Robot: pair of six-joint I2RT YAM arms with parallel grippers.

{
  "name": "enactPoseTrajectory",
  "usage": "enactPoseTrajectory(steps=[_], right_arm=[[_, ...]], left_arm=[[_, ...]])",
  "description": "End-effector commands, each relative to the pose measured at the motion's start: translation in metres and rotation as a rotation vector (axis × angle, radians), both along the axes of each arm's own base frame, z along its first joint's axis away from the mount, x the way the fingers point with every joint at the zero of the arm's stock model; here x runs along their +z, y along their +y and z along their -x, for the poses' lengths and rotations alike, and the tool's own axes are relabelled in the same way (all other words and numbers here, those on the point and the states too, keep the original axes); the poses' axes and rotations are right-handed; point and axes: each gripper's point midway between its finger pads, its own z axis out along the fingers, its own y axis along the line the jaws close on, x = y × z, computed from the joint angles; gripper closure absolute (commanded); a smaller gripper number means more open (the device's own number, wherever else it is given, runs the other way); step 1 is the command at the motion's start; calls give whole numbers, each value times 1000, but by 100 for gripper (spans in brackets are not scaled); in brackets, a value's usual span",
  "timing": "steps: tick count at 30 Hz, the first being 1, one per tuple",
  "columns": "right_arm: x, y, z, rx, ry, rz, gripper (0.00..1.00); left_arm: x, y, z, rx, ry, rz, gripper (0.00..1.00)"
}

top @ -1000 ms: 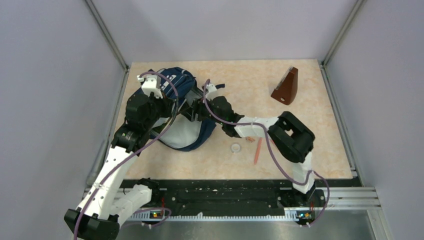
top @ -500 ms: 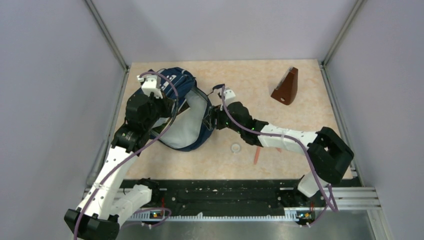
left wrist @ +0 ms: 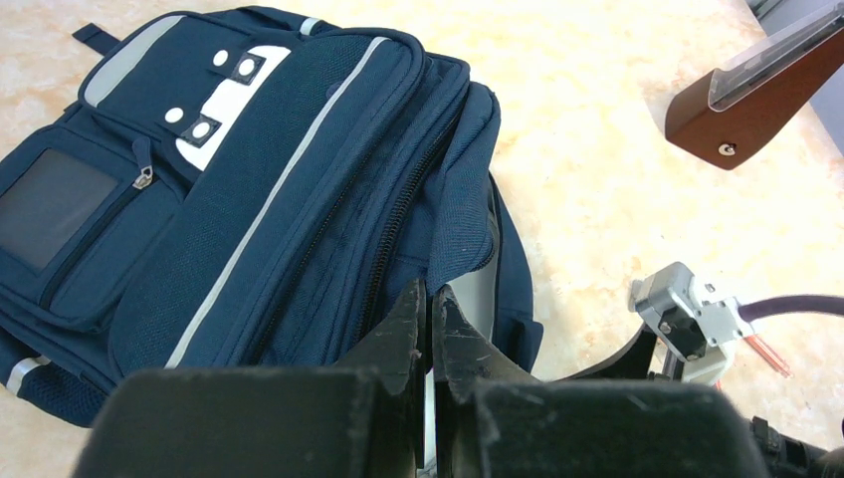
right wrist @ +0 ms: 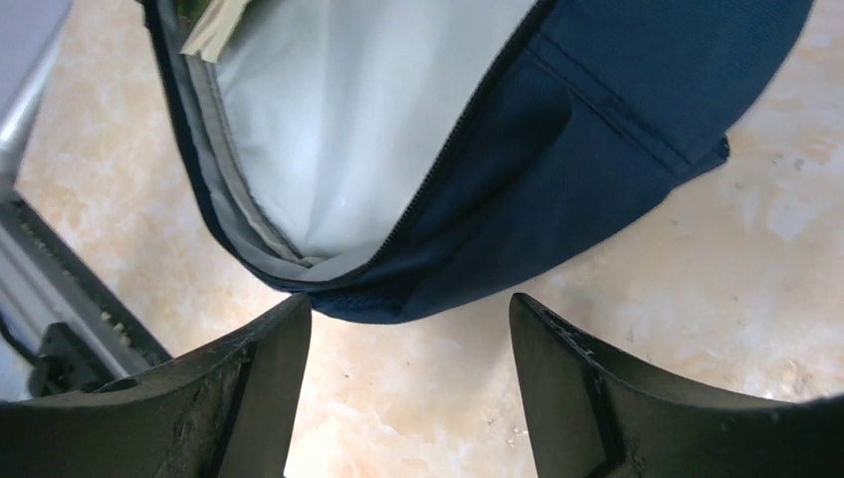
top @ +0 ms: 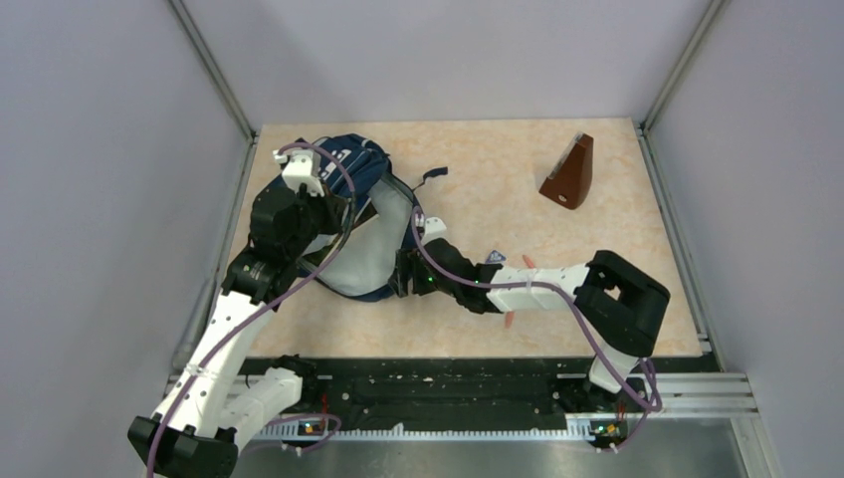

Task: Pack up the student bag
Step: Adjust the student bag at the center of the board.

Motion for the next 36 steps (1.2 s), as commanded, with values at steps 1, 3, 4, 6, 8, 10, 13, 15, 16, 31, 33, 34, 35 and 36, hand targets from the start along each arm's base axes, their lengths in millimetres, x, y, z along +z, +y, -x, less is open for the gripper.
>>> enactPoseTrajectory(steps=[1,3,4,6,8,10,13,15,16,31,33,34,35,36], right_arm=[[-1,-6,-4,-162,-14,13,27],[-6,-3,0,-175,23,-36,26],[-4,2,3,-163,31,-76,26],[-4,10,6,-140,38,-135,26],[-11,13,3,-140,32,-125,26],[-23,13,-5,-161,31,-81,26],[-30,14,-13,-167,31,-89,34],[-28,12,-22,-186,25,-117,49],[-26,10,-25,-190,27,-131,61],[48,-70,-56,-203,-126,-62,100],[55,-83,-56,-193,-132,-25,100],[58,-90,-57,-190,-132,-10,100],[60,-97,-59,-191,-131,1,100],[60,-104,-60,-185,-132,14,100]], left_arm=[[57,-8,1,-36,-180,84,100],[58,-9,2,-40,-183,90,100],[57,-9,2,-41,-182,92,100],[56,-9,1,-38,-179,88,100],[55,-8,-1,-34,-173,83,100],[54,-9,-1,-37,-172,85,100],[52,-9,-2,-33,-169,81,100],[50,-10,-3,-38,-161,79,100],[48,-11,-4,-43,-155,78,100],[31,-57,-6,-220,-73,64,100],[30,-71,-4,-245,-51,56,100],[30,-79,-3,-261,-34,58,100],[29,-87,-1,-278,-16,64,100],[29,-94,0,-291,-6,73,100]])
